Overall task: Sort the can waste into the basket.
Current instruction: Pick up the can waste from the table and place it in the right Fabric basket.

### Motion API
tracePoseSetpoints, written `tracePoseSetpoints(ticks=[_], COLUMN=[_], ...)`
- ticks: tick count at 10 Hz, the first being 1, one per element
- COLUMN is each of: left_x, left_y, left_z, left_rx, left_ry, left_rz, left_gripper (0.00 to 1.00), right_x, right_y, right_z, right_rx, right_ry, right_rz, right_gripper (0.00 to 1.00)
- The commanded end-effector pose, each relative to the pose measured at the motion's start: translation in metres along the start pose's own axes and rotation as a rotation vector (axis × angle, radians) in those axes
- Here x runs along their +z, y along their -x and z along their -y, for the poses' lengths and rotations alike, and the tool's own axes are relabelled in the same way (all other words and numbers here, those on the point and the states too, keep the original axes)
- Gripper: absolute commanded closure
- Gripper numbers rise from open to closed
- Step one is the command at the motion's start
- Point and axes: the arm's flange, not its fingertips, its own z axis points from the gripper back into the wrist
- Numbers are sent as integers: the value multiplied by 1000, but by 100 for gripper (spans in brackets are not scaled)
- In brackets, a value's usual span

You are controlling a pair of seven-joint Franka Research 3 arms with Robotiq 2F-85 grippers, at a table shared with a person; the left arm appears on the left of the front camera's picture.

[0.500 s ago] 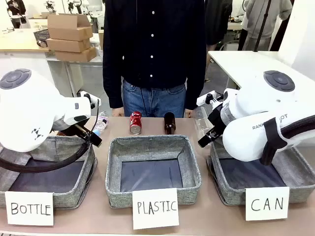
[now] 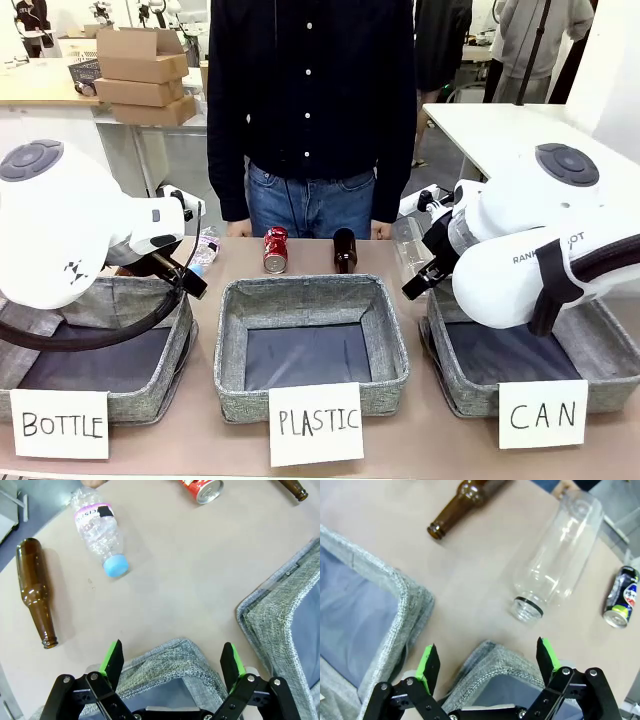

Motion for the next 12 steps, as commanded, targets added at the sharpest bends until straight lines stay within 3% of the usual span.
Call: tracePoseSetpoints(ticks=[1,6,7,8,9,11,12], left_x=[0,0,68,128,171,190,172], left_y=[0,0,-10,-5,13,52,58], left_z=[0,0,-3,4,17,40,53], left_rx=[0,0,46,117,146,54,-35], left_ry=[0,0,-12,13,39,155,143], left_rz=[0,0,56,-13,21,17,9], left_gripper=[0,0,0,0,0,0,0], right_x=[0,0,57,106,140,159,149], right_y=[0,0,-4,1,16,45,48], right_z=[0,0,14,20,17,0,-10], right_rx=[0,0,-45,-100,-80,-9,-32], right_ry=[0,0,-14,-38,-131,-233,-124], right_rz=[0,0,76,39,-41,-50,-31], right_gripper=[0,0,0,0,0,0,0])
